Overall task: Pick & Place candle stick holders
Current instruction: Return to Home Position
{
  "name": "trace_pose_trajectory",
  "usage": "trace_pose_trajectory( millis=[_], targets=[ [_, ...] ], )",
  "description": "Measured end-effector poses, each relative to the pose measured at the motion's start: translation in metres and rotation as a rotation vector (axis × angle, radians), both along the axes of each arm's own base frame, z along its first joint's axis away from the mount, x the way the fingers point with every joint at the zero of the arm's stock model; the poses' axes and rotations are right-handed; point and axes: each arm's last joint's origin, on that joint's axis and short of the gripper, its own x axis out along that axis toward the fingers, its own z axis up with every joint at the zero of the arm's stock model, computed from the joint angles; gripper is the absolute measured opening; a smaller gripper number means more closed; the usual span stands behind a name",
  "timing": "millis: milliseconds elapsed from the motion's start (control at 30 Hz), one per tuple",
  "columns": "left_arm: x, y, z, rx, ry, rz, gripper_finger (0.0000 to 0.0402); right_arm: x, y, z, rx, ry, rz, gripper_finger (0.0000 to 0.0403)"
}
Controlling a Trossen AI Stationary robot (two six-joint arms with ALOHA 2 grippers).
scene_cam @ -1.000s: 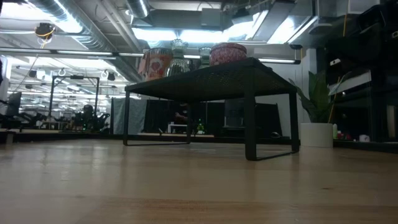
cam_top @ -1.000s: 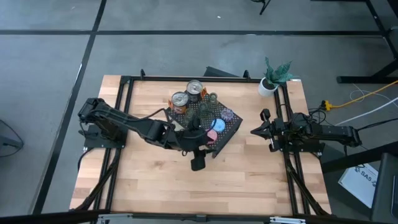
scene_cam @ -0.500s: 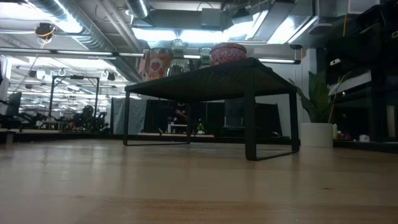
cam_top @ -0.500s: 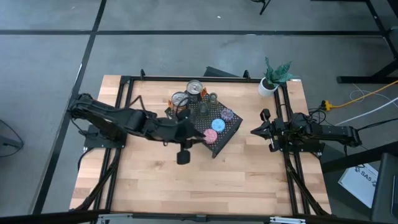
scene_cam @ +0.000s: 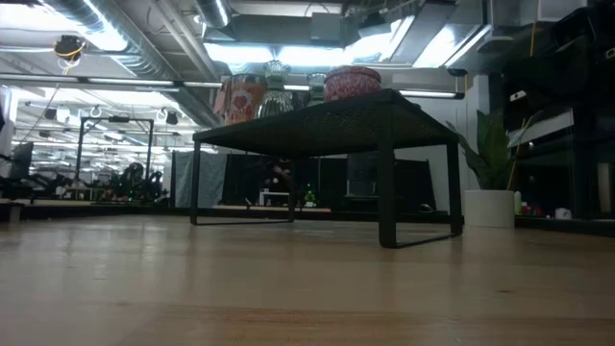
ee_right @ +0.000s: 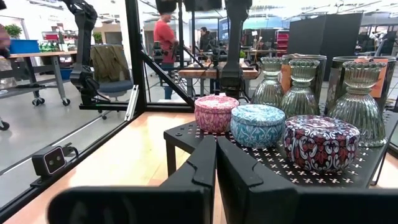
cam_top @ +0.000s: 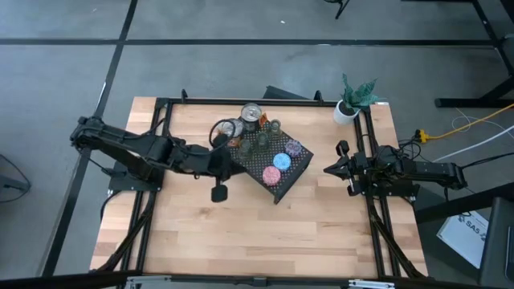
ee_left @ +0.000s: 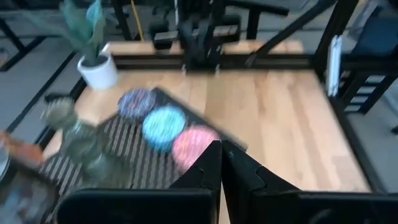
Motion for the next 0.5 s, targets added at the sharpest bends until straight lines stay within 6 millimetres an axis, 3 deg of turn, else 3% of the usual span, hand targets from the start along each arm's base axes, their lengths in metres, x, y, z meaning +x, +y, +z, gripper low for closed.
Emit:
trace_pose_trajectory(
  millis=[300,500],
  targets=[
    [-0.029,0.018,-0.052,-0.007,0.101,0.036,0.0002,0.0,0.0,0.0,0.0,0.0,0.0,0.0016],
    [-0.041,0.025,-0.081,-0.066,0.056,-0.012,0.0001,0.0,0.0,0.0,0.0,-0.001,-0.001,0.0016]
  ],
)
